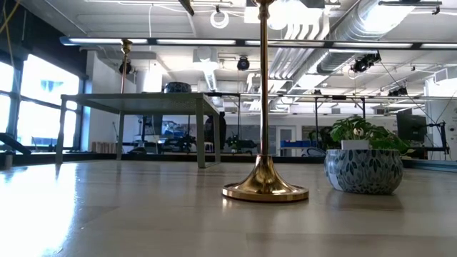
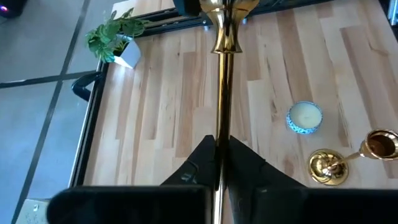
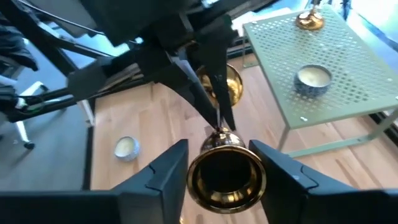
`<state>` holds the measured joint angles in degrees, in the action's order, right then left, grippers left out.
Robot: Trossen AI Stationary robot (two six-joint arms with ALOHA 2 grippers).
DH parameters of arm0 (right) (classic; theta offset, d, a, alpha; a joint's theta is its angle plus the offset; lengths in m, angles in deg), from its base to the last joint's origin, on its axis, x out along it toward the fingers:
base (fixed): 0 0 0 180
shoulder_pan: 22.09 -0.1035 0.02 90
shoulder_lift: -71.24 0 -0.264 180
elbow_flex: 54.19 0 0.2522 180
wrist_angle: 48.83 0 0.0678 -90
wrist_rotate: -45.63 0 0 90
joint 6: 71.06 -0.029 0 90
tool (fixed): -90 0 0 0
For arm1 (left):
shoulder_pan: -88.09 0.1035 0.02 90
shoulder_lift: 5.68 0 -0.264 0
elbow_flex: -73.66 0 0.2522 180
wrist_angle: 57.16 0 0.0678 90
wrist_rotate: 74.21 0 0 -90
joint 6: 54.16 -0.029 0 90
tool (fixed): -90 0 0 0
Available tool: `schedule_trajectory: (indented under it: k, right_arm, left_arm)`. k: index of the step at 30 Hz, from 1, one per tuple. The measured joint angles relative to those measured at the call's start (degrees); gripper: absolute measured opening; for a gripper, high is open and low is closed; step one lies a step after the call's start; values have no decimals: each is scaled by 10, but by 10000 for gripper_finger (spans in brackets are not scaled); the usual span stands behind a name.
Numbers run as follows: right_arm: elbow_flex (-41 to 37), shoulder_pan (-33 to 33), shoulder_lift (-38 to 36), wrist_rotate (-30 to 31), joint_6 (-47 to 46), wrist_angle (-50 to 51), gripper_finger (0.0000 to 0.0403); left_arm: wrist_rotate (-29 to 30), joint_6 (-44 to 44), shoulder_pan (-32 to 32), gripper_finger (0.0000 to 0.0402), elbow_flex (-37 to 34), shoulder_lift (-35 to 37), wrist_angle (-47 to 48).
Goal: Pick & Place candle stick holders
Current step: Put the right gold candle holder on the shelf
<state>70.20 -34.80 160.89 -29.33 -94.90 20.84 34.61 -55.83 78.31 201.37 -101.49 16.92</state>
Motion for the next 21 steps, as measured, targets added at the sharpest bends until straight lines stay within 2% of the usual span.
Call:
schedule_trajectory:
  k: [8,15,21]
  right_arm:
    - [0,1,-2,-54,27,-22,200]
    - [0,8,-14,-76,48,-36,211]
    - [0,3,-16,-86,40,-39,242]
  left_arm:
    - [21,4,-17,10,0,0,8]
    - [23,15,-16,11,0,0,10]
    - [13,19,-16,11,0,0,10]
